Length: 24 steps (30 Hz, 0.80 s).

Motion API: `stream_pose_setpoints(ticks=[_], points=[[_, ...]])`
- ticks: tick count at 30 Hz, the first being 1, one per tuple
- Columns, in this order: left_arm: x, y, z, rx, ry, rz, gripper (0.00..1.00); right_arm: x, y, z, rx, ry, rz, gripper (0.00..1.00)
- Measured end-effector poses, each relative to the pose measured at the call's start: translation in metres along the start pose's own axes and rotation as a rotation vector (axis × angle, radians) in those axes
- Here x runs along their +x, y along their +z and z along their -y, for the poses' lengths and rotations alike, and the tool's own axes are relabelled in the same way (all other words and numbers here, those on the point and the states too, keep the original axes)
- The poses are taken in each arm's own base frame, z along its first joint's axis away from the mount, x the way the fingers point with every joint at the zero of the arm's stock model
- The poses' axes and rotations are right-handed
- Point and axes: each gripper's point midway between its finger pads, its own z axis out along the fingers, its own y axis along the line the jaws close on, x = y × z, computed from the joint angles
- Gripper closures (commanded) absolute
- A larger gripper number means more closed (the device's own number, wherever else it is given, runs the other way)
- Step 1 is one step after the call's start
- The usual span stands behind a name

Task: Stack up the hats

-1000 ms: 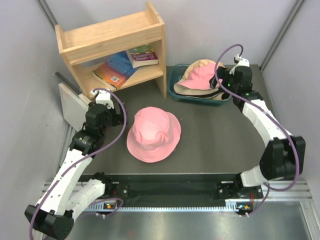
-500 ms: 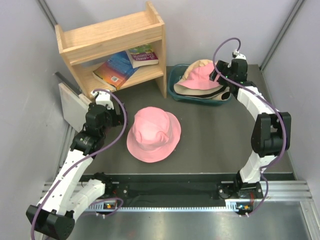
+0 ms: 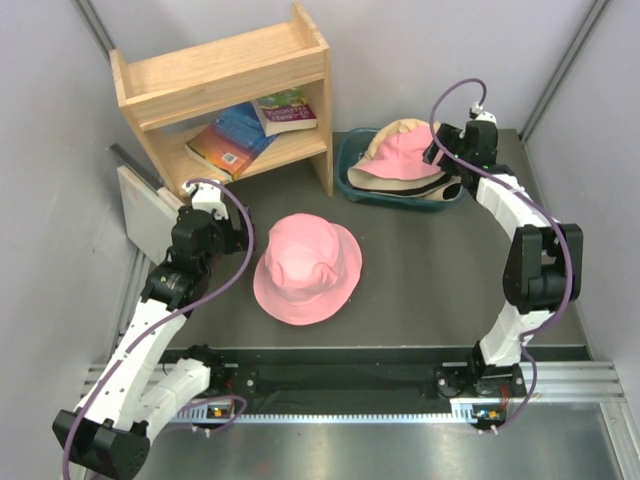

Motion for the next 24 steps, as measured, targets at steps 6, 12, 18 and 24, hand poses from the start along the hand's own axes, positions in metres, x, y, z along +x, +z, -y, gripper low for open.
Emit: stream_pose_setpoints(ticks=[6,12,18,24], points=[[0.000,0.000,-0.001,-0.003,-0.001,0.000,0.01,-0.004,0.000,0.005,0.008,0.006,0.009,0.16],[0.000,0.000,-0.002,-0.005,-0.002,0.001,0.01,-0.007,0.010,0.003,-0.004,0.009,0.021,0.18],[-0.001,0.001,-0.002,-0.007,-0.003,0.003,0.01,-0.005,0.033,0.001,-0.025,0.022,0.014,0.48],[-0.001,0.001,-0.002,-0.005,-0.005,0.005,0.01,-0.006,0.046,-0.011,-0.087,0.041,-0.002,1.00]])
